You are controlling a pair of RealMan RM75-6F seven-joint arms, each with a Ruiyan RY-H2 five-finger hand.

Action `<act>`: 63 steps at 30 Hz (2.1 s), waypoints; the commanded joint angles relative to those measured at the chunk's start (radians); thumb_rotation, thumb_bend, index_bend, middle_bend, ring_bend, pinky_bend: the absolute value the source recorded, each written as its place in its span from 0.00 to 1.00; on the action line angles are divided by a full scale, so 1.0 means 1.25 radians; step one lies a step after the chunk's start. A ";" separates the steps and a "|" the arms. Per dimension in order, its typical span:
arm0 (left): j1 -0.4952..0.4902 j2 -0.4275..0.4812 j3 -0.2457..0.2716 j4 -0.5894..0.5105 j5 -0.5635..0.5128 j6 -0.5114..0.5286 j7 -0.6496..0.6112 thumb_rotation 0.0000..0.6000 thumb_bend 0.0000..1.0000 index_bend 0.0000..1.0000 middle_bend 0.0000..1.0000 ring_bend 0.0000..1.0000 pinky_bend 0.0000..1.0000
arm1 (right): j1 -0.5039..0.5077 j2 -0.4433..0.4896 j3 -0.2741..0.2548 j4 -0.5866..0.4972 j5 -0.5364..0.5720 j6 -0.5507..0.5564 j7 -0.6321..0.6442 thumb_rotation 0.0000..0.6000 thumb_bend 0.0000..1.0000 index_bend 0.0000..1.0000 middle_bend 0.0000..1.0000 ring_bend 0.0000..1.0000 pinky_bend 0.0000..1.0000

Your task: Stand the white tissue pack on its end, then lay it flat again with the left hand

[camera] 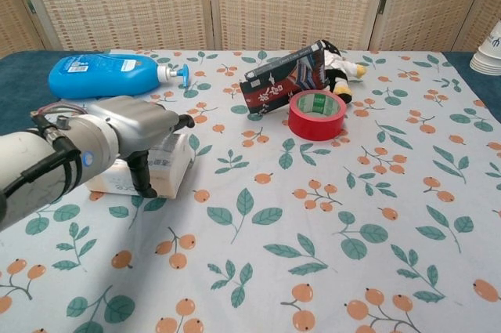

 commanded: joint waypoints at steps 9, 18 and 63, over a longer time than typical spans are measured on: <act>-0.003 -0.019 0.010 0.043 -0.006 -0.025 0.002 1.00 0.18 0.00 0.10 0.00 0.10 | 0.008 -0.004 0.004 0.005 0.018 -0.007 -0.003 1.00 0.06 0.21 0.17 0.00 0.00; -0.004 -0.032 0.016 0.068 0.016 -0.026 -0.003 1.00 0.25 0.16 0.24 0.00 0.10 | 0.012 -0.006 0.005 0.005 0.027 -0.009 -0.007 1.00 0.06 0.21 0.17 0.00 0.00; 0.183 -0.005 -0.119 0.008 0.415 0.042 -0.577 1.00 0.32 0.37 0.53 0.22 0.12 | 0.031 -0.027 0.004 0.012 0.067 -0.026 -0.038 1.00 0.06 0.21 0.17 0.00 0.00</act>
